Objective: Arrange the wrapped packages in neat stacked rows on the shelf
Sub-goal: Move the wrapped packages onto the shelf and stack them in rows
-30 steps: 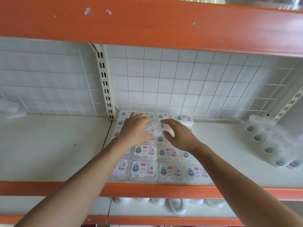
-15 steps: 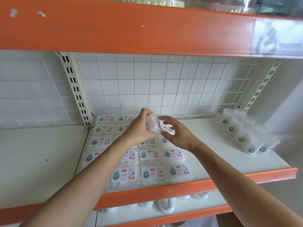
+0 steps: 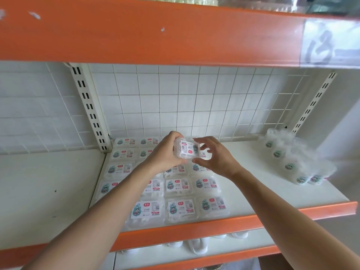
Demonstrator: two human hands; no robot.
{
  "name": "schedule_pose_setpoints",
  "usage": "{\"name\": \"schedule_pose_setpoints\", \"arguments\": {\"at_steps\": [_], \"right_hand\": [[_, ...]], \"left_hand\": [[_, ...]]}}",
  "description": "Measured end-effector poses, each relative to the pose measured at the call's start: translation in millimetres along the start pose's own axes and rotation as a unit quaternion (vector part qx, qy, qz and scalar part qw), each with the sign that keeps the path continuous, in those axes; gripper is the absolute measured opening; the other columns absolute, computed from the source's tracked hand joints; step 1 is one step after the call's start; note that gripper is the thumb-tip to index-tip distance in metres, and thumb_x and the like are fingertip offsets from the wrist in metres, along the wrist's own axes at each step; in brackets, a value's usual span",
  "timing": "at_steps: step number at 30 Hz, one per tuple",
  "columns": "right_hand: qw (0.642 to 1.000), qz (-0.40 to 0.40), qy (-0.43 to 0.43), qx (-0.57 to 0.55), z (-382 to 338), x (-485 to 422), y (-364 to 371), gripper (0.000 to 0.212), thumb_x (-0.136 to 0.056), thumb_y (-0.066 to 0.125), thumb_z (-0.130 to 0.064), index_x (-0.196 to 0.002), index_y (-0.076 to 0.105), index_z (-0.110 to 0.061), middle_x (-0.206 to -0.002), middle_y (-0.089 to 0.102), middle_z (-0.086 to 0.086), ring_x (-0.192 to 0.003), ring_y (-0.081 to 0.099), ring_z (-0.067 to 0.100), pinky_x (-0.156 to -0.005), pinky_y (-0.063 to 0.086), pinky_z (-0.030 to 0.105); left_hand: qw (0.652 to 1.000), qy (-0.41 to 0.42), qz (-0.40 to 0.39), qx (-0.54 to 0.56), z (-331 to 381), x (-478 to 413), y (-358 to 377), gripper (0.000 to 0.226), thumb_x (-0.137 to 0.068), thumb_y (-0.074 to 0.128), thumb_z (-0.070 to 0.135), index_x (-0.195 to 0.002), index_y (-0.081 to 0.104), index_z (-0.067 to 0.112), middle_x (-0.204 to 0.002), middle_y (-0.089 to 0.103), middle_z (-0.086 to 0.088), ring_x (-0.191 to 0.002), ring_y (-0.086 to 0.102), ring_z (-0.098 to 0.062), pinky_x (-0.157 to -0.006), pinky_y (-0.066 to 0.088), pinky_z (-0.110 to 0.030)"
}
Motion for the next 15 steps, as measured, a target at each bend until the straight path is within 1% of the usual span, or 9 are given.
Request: {"name": "schedule_pose_setpoints", "arguments": {"at_steps": [3, 5, 7, 9, 11, 13, 15], "right_hand": [[1.0, 0.005, 0.001, -0.007, 5.9, 1.1, -1.9, 0.064, -0.074, 0.082, -0.024, -0.132, 0.053, -0.022, -0.125, 0.052, -0.005, -0.092, 0.061, 0.006, -0.082, 0.054, 0.02], [0.999, 0.0, 0.003, -0.032, 8.9, 2.3, -1.7, 0.063, -0.075, 0.081, -0.017, -0.132, 0.053, -0.02, -0.127, 0.051, -0.004, -0.093, 0.063, 0.008, -0.081, 0.053, 0.016], [0.999, -0.002, 0.004, -0.047, 9.6, 3.6, -1.9, 0.061, -0.077, 0.08, -0.013, -0.132, 0.053, -0.02, -0.128, 0.05, -0.005, -0.095, 0.063, 0.009, -0.079, 0.053, 0.013], [0.998, 0.003, 0.021, -0.051, 12.4, 4.0, -3.9, 0.059, -0.08, 0.078, -0.016, -0.133, 0.052, -0.022, -0.128, 0.051, -0.005, -0.093, 0.063, 0.008, -0.076, 0.054, 0.013], [0.995, 0.019, 0.064, -0.077, 20.3, 3.7, -7.5, 0.056, -0.083, 0.075, -0.022, -0.133, 0.05, -0.026, -0.121, 0.056, -0.009, -0.087, 0.066, 0.005, -0.071, 0.056, 0.018], [0.98, 0.016, 0.135, -0.147, 32.6, 4.3, -4.5, 0.05, -0.087, 0.07, -0.025, -0.132, 0.047, -0.025, -0.11, 0.064, -0.007, -0.081, 0.069, 0.008, -0.071, 0.059, 0.027], [0.954, 0.011, 0.184, -0.236, 39.0, 5.3, 2.1, 0.044, -0.09, 0.066, -0.02, -0.13, 0.048, -0.021, -0.103, 0.068, 0.003, -0.081, 0.071, 0.015, -0.077, 0.06, 0.036]], "left_hand": [[0.999, -0.025, -0.024, 0.002, -6.0, -2.3, 6.1, 0.063, -0.073, 0.083, 0.032, -0.125, 0.047, 0.026, -0.117, 0.054, 0.011, -0.103, 0.054, -0.007, -0.082, 0.045, -0.022], [0.999, -0.045, -0.018, 0.015, -8.7, -4.6, 6.8, 0.05, -0.08, 0.076, 0.035, -0.122, 0.051, 0.028, -0.115, 0.055, 0.013, -0.101, 0.056, -0.006, -0.085, 0.048, -0.027], [0.997, -0.064, 0.007, 0.038, -11.5, -8.5, 4.6, 0.032, -0.086, 0.071, 0.03, -0.112, 0.054, 0.027, -0.11, 0.058, 0.011, -0.097, 0.059, -0.009, -0.084, 0.052, -0.032], [0.993, -0.089, 0.021, 0.079, -15.1, -11.2, 5.7, 0.024, -0.086, 0.071, 0.021, -0.104, 0.055, 0.024, -0.104, 0.06, 0.008, -0.086, 0.066, -0.014, -0.078, 0.058, -0.036], [0.985, -0.113, 0.03, 0.13, -18.0, -11.9, 9.4, 0.025, -0.085, 0.072, 0.012, -0.102, 0.054, 0.019, -0.105, 0.059, 0.0, -0.078, 0.07, -0.017, -0.073, 0.06, -0.038], [0.973, -0.132, 0.035, 0.184, -19.6, -11.4, 15.5, 0.03, -0.084, 0.072, 0.006, -0.104, 0.053, 0.017, -0.108, 0.055, -0.007, -0.084, 0.069, -0.02, -0.072, 0.061, -0.039], [0.966, -0.15, 0.029, 0.208, -19.4, -10.2, 22.9, 0.032, -0.085, 0.071, 0.008, -0.109, 0.051, 0.015, -0.108, 0.054, -0.009, -0.091, 0.067, -0.022, -0.075, 0.061, -0.038]]}}
Point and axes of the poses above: each hand's wrist, its own x-axis away from the middle knuckle, its own y-axis out of the palm, z = x × y, the point moved 10 cm from there along -x, towards the middle knuckle
